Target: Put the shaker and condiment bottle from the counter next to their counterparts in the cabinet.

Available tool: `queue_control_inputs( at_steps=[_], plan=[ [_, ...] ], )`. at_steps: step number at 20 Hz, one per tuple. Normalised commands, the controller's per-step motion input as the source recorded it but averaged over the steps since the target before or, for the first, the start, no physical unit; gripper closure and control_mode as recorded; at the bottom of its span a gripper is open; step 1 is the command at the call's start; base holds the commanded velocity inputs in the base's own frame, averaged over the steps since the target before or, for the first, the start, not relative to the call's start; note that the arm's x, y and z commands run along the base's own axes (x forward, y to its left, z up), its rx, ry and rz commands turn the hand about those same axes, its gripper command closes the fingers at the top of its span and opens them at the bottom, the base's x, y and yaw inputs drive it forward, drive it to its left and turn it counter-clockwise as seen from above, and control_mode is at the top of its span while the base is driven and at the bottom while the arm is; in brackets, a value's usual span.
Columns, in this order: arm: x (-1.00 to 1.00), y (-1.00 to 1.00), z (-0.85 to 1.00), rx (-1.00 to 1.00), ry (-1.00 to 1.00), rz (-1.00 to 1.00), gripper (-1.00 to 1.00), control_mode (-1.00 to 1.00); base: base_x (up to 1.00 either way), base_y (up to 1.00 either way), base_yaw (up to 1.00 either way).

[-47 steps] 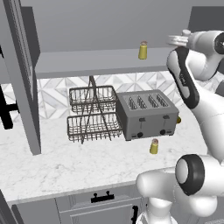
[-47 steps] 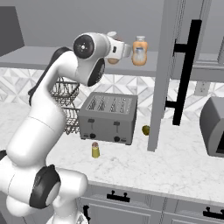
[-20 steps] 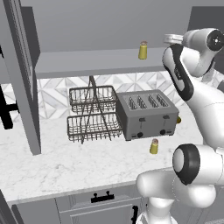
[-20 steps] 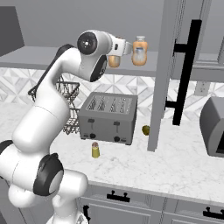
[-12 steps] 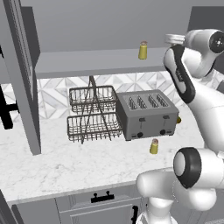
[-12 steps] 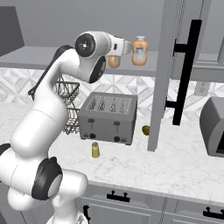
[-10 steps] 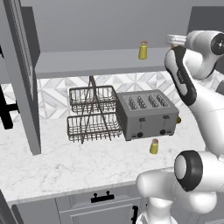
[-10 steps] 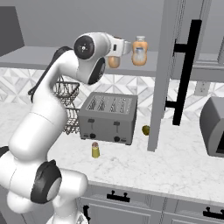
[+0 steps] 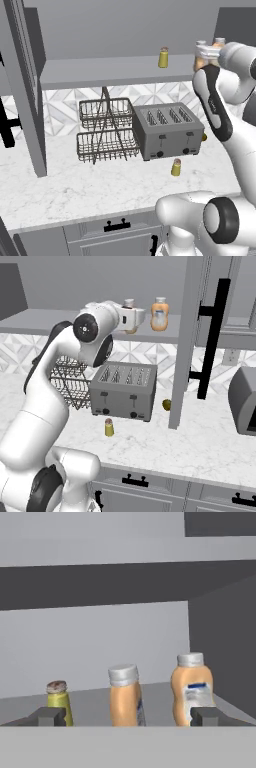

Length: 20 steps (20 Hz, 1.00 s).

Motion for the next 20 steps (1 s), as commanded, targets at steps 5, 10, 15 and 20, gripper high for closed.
queue_control_inputs(
  at_steps=[5,10,15,20],
  plan=[
    [-0.68,0.04,0.00,0.00,-0.11,-0.06,-1.00,-1.00,0.00,0.00,0.00],
    [-0.72,0.08,-0.02,-0.03,-0.09,-0.16,-1.00,-1.00,0.00,0.00,0.00],
    [-0.80,0.11,-0.36,-0.12,0.00,-0.25,-1.00,-1.00,0.00,0.00,0.00],
    [-0.66,0.10,-0.47,-0.02,0.05,-0.26,-1.00,-1.00,0.00,0.00,0.00]
  ],
)
